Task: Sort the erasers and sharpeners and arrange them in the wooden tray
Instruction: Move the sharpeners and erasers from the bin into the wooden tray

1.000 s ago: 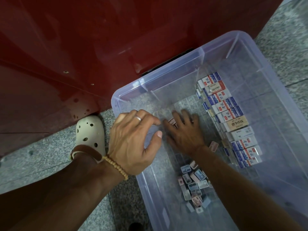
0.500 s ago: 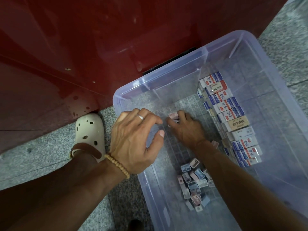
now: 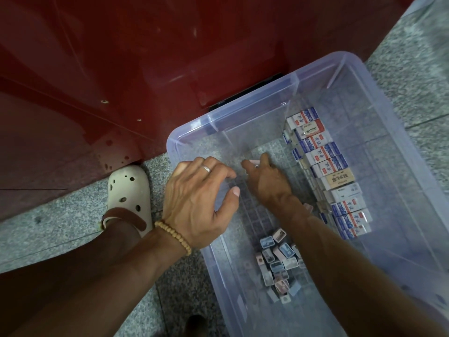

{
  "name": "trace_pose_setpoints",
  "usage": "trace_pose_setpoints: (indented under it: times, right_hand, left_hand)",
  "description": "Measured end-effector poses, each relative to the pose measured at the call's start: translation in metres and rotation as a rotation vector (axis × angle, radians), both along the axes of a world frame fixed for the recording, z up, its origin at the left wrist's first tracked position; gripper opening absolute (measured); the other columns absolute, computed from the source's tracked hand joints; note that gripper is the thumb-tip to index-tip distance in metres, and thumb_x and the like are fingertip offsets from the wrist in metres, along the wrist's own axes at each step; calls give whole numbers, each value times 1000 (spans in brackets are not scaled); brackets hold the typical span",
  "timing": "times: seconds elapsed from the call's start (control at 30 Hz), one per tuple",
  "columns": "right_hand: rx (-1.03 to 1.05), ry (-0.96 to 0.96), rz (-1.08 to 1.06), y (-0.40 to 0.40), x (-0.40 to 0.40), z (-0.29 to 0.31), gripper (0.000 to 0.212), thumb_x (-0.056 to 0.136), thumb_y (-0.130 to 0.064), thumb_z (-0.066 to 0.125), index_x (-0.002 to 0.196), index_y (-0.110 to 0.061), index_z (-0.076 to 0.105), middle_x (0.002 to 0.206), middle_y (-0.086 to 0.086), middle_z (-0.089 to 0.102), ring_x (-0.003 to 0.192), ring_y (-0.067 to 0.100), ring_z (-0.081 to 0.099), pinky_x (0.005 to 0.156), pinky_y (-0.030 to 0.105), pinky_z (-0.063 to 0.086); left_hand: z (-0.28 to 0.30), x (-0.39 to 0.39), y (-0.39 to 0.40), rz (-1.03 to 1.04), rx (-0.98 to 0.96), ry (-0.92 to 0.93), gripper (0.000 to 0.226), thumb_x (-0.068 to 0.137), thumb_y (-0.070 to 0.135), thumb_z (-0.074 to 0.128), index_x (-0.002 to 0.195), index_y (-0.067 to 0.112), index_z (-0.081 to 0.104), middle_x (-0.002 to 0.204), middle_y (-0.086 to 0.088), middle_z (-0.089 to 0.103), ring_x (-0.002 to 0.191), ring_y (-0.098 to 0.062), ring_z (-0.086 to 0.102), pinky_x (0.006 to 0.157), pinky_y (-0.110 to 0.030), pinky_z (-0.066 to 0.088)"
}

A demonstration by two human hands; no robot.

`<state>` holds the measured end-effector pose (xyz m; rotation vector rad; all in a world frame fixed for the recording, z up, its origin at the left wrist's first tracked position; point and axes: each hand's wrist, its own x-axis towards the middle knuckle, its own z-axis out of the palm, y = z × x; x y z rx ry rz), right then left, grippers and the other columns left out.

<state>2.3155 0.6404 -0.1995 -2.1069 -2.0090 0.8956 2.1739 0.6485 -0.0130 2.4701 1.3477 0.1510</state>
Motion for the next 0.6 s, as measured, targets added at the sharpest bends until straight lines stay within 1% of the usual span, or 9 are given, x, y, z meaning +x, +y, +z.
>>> trace_pose_setpoints:
  times: [0.03, 0.1, 0.2, 0.27, 0.33, 0.37, 0.43, 0.53, 0.6]
  right_hand:
    - [-23, 23, -37, 1, 1, 4, 36, 98, -16, 47, 132, -25, 50, 123, 21, 40, 86, 42, 62, 70, 42, 49]
    - [-37, -15, -67, -1, 5, 10, 37, 100, -16, 45, 135, -24, 49, 127, 22, 39, 90, 42, 62, 69, 40, 48]
    - [-35, -123, 45, -7, 7, 12, 37, 102, -14, 41, 137, -24, 44, 132, 22, 36, 88, 37, 63, 63, 35, 37]
    - [-52, -147, 79, -6, 8, 13, 39, 101, -12, 42, 137, -25, 42, 132, 21, 35, 87, 36, 63, 63, 35, 36]
    - [-53, -119, 36, -5, 10, 11, 38, 99, -11, 46, 134, -25, 45, 128, 20, 37, 86, 38, 63, 63, 37, 40]
    - [-34, -51, -32, -6, 9, 10, 36, 97, -11, 48, 131, -23, 49, 123, 20, 40, 85, 38, 63, 64, 37, 42]
    - [-31, 261, -236, -6, 8, 13, 28, 95, -10, 51, 121, -18, 55, 105, 13, 47, 76, 30, 58, 64, 32, 40]
    - [-245, 1027, -575, -10, 8, 36, 21, 98, -4, 46, 103, -23, 54, 72, 4, 47, 53, 12, 42, 50, 25, 32]
    - [-371, 1356, -733, -19, 12, 57, 23, 101, -8, 46, 96, -28, 56, 70, 4, 48, 50, 9, 39, 47, 20, 27]
  left_hand:
    - [0, 0, 0, 0, -2, 3, 30, 85, 35, 48, 93, 13, 67, 90, 3, 64, 82, -19, 58, 79, -29, 31]
    - [0, -1, 0, -2, -10, 9, 30, 86, 36, 47, 94, 14, 67, 91, 4, 64, 83, -19, 59, 80, -29, 32]
    - [0, 0, -1, -1, -18, 9, 30, 86, 36, 47, 94, 14, 66, 91, 4, 64, 83, -19, 59, 79, -30, 33]
    - [1, 0, 0, 2, -18, 2, 30, 86, 36, 48, 94, 14, 67, 91, 4, 64, 83, -19, 59, 79, -28, 31]
    - [-1, 0, 0, -3, -7, -8, 30, 86, 35, 48, 93, 14, 67, 90, 4, 64, 83, -19, 59, 79, -27, 30]
    - [-1, -1, 0, -4, -4, -11, 30, 86, 35, 48, 93, 13, 67, 90, 3, 64, 83, -19, 59, 79, -27, 30]
    - [-2, -2, 0, -4, 3, -14, 30, 86, 35, 48, 94, 14, 67, 90, 4, 64, 83, -19, 59, 79, -27, 30]
    - [-3, -2, 0, -5, 3, -23, 29, 86, 35, 48, 94, 14, 67, 91, 3, 64, 84, -19, 59, 79, -30, 33]
    - [-3, -3, 0, -4, -1, -31, 29, 86, 35, 48, 95, 14, 66, 91, 3, 64, 84, -20, 59, 79, -31, 34]
